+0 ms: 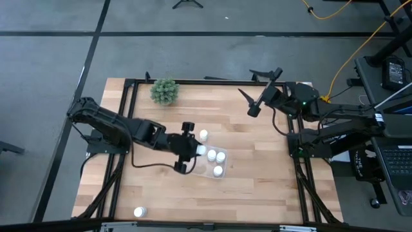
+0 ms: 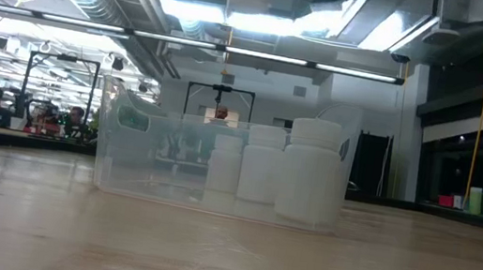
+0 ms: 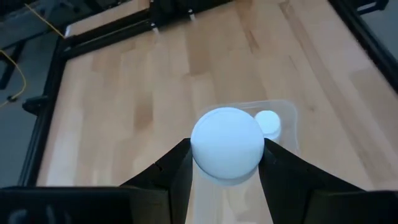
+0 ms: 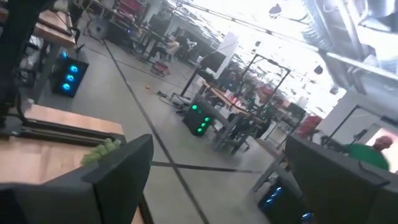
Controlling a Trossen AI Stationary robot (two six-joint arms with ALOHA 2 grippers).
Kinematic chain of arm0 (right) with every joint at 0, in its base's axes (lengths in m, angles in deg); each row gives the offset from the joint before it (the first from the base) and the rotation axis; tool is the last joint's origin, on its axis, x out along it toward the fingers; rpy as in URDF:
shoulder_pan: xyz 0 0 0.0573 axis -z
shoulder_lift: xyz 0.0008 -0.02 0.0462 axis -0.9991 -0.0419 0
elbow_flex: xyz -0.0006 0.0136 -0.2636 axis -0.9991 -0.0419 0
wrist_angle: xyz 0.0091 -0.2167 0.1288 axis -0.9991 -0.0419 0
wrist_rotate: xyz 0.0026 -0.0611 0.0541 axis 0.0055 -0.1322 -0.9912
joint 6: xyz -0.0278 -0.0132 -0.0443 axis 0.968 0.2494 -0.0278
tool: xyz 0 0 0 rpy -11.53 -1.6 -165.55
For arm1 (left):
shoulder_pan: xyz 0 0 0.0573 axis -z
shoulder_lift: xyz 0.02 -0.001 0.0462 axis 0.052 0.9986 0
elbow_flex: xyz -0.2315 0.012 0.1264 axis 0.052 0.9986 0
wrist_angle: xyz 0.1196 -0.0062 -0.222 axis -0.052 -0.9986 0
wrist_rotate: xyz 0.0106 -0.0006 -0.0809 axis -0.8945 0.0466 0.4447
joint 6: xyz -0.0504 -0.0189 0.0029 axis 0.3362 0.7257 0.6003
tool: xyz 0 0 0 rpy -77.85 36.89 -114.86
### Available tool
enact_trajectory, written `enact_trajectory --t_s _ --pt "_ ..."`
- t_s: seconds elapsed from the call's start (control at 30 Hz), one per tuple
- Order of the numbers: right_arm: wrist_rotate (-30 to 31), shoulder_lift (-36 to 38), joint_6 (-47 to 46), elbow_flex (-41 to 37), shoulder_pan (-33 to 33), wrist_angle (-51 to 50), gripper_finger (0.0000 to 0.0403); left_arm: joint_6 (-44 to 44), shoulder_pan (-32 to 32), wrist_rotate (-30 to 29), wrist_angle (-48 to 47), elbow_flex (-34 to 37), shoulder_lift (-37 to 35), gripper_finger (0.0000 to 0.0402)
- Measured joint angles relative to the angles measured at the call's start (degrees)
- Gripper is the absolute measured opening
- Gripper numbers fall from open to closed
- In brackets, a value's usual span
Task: Pick and place pill bottles into a basket
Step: Adjust the white medicine bottle on the transparent bin
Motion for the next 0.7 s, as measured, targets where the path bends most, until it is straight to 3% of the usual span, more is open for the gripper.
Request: enact_trajectory --t_s 0.23,0.7 --pt "0.0 0.0 -4.7 0.0 -0.4 -2.5 0.0365 1.9 3.6 -0.9 0.6 1.9 1.3 0.0153" --pt "-0.1 0.0 -11.7 0.0 -0.9 -3.9 0.0365 5.5 4.8 0.3 18.1 16.9 1.4 0.015"
